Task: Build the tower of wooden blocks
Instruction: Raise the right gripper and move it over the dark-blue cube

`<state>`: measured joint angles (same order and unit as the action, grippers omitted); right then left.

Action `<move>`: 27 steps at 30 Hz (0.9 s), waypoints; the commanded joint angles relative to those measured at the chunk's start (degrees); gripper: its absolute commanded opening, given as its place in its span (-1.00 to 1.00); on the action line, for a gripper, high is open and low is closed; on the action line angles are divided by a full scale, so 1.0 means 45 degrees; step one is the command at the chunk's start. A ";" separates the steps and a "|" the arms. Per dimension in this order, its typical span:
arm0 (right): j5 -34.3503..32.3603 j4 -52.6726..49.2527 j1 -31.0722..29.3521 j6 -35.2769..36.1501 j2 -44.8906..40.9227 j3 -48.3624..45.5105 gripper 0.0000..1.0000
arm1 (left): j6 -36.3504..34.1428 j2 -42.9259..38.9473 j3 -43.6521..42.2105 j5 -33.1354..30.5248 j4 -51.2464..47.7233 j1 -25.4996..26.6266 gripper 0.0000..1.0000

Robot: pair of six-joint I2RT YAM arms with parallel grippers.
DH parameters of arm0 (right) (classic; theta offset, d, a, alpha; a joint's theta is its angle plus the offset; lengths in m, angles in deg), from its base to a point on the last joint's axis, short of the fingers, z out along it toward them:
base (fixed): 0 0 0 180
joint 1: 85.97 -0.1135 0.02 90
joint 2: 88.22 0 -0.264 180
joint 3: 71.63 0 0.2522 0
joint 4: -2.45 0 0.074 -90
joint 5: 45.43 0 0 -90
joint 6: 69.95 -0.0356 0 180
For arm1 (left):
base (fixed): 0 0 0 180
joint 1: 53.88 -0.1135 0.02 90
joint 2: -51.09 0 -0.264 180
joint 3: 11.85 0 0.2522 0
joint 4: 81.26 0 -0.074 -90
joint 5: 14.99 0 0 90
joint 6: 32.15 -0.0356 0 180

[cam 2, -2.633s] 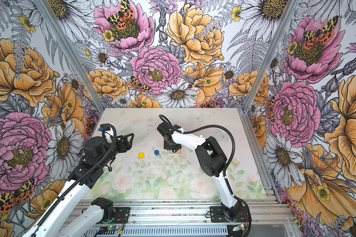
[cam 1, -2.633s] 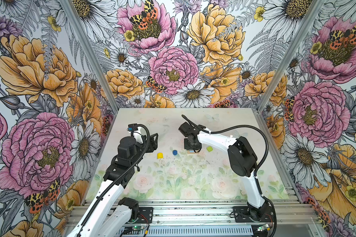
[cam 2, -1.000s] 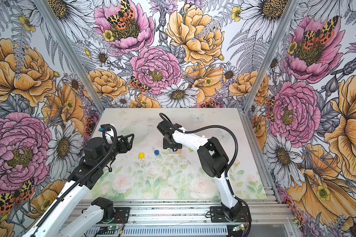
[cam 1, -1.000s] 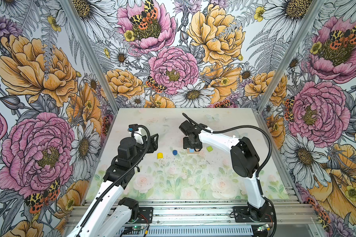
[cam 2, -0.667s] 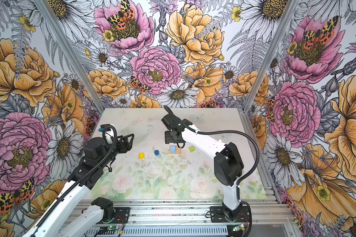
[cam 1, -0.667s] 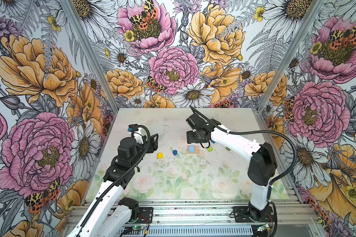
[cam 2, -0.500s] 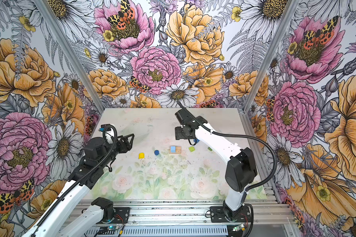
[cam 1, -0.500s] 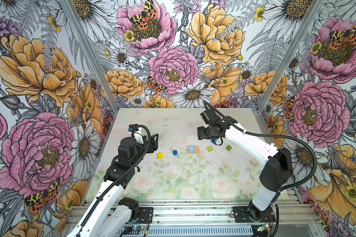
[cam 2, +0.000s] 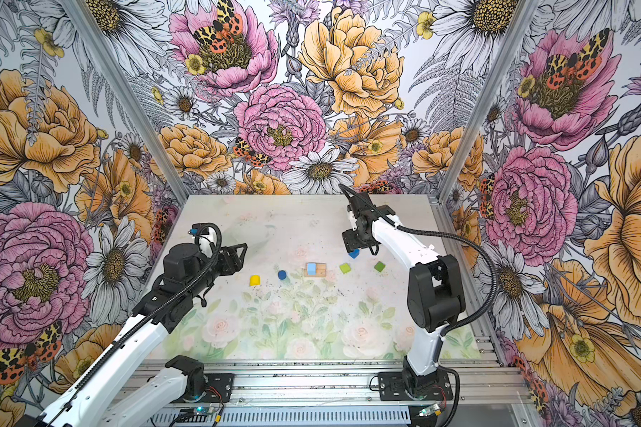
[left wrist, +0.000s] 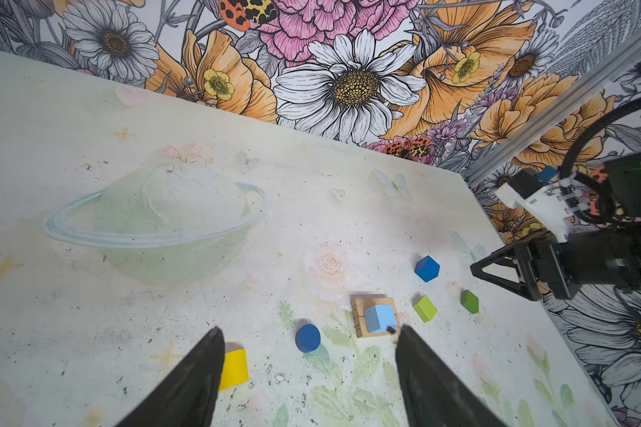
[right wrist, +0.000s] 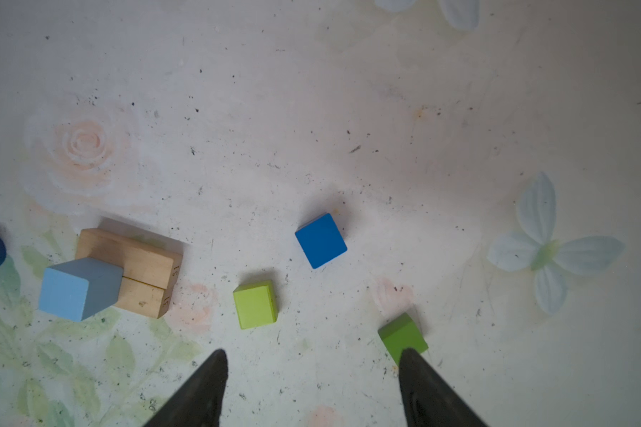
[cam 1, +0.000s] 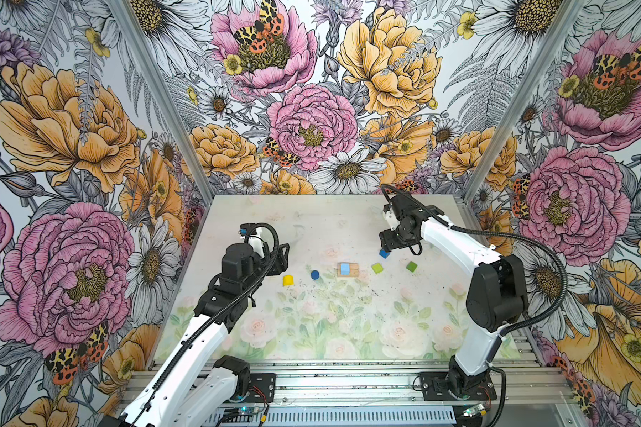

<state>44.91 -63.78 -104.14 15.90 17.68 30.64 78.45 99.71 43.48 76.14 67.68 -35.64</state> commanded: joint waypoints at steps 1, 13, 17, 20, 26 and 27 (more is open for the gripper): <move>0.0693 0.0390 0.0132 0.1045 0.1058 0.0439 0.49 | -0.0261 -0.0018 0.0178 0.0184 -0.0003 0.0137 0.49; 0.0765 0.0722 0.0373 0.1922 0.2701 0.1428 0.54 | -0.0367 -0.0003 0.0187 0.0032 -0.0101 0.0205 0.49; 0.0850 0.0704 0.0469 0.2057 0.2942 0.1455 0.56 | -0.0393 -0.0004 0.0186 -0.0023 -0.0142 0.0195 0.49; 0.0940 0.0703 0.0500 0.2150 0.3116 0.1444 0.56 | -0.0390 -0.0004 0.0198 -0.0035 -0.0125 0.0203 0.49; 0.0890 0.0702 0.0543 0.1997 0.3460 0.1571 0.56 | -0.0427 0.0001 0.0177 -0.0134 -0.0150 0.0224 0.49; 0.0925 0.0702 0.0545 0.1957 0.3476 0.1543 0.56 | -0.0418 -0.0004 0.0178 -0.0153 -0.0160 0.0221 0.49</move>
<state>48.36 -61.20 -102.00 24.45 32.66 35.95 77.78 99.73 43.48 76.05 67.30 -35.09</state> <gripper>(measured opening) 0.779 0.744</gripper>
